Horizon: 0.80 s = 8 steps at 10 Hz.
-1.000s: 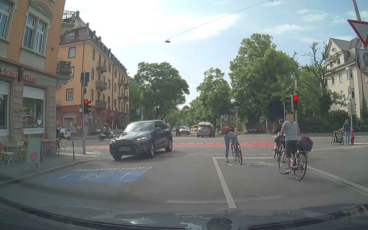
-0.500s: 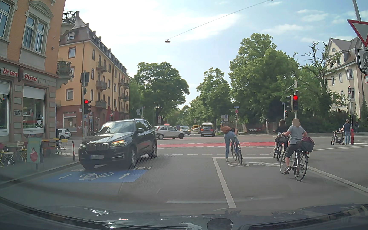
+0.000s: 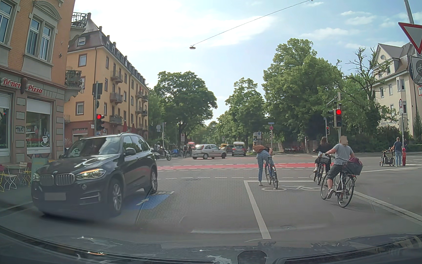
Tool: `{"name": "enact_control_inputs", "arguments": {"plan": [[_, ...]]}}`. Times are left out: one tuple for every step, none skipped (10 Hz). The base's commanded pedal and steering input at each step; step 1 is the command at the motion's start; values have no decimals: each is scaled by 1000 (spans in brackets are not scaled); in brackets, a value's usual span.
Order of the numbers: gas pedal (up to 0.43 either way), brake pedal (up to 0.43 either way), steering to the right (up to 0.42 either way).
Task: Follow the waypoints while adhering to traffic rules and regulations
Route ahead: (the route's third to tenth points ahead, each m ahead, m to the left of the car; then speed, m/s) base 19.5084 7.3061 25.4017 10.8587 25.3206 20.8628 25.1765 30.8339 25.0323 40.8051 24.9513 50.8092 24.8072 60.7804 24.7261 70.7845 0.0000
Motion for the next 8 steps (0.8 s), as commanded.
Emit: {"name": "enact_control_inputs", "arguments": {"plan": [[0,287,-14],[0,287,-14],[0,287,-14],[0,287,-14],[0,287,-14],[0,287,-14],[0,287,-14],[0,287,-14]]}}
